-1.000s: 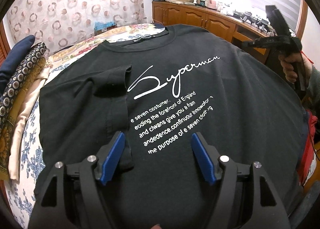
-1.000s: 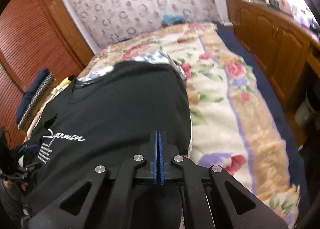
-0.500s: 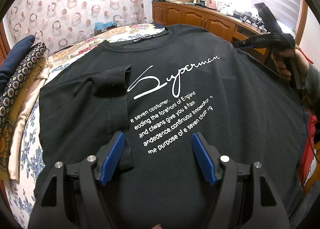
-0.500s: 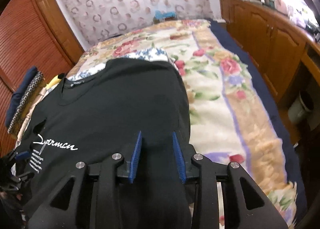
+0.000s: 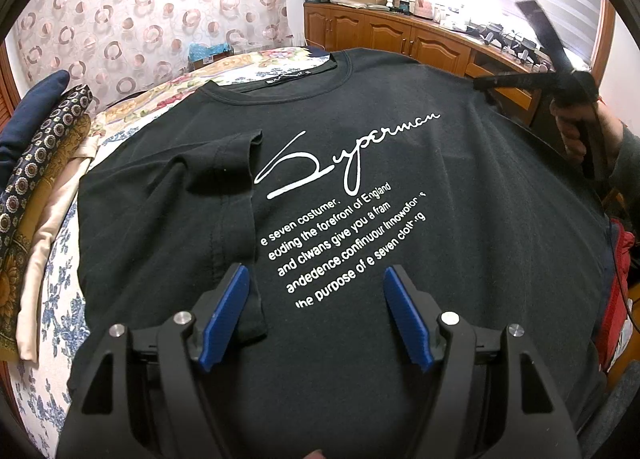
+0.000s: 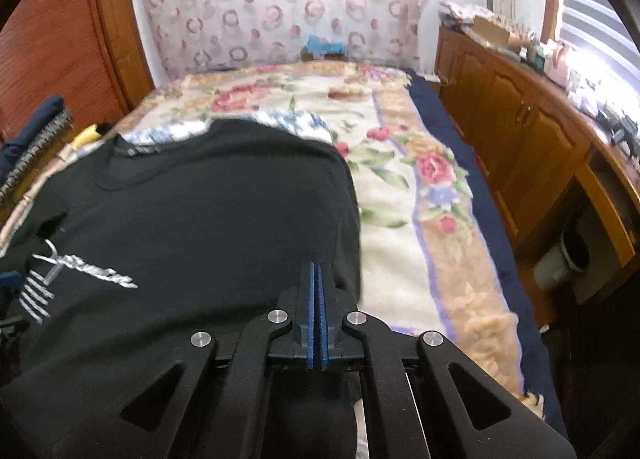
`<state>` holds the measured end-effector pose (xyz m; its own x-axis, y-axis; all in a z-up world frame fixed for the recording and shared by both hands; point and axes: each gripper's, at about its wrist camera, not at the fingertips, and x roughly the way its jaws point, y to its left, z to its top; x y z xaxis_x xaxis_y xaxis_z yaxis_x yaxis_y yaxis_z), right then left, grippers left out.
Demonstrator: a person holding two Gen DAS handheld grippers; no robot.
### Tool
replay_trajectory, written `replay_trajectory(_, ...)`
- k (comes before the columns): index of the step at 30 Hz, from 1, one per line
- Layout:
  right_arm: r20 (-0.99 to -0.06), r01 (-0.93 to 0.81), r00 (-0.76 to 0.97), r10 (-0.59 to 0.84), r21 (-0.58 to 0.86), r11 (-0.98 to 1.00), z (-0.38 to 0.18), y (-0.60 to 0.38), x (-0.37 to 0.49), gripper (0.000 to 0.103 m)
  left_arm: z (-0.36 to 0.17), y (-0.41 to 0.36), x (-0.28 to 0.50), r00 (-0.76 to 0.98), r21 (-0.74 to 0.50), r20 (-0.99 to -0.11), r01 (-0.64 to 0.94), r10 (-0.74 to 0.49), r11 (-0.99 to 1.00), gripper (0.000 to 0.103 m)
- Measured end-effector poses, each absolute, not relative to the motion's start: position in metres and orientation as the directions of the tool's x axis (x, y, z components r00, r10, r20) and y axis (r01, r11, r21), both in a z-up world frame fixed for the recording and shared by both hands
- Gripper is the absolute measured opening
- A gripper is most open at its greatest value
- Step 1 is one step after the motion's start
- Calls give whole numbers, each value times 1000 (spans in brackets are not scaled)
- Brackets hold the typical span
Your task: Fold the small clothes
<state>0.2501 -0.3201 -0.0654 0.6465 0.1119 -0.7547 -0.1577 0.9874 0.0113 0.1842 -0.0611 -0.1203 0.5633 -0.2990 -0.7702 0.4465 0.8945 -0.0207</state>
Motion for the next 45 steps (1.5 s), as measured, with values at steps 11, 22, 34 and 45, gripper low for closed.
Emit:
replay_trajectory(11, -629, -289, 741, 236, 19, 957, 5, -275, 221, 0, -120, -61, 184, 563, -21, -770, 447, -300, 894, 71)
replay_trajectory(22, -717, -465, 602, 352, 43, 884, -36, -214, 195, 13, -120, -61, 184, 563, -21, -770, 447, -300, 894, 71)
replay_trajectory(34, -751, -144, 631, 193, 131, 981, -57, -342, 226, 46, -120, -61, 185, 563, -21, -770, 447, -300, 894, 71)
replay_trajectory(45, -784, -143, 594, 181, 118, 983, -83, -332, 242, 31, -120, -62, 184, 563, -21, -770, 447, -300, 894, 71)
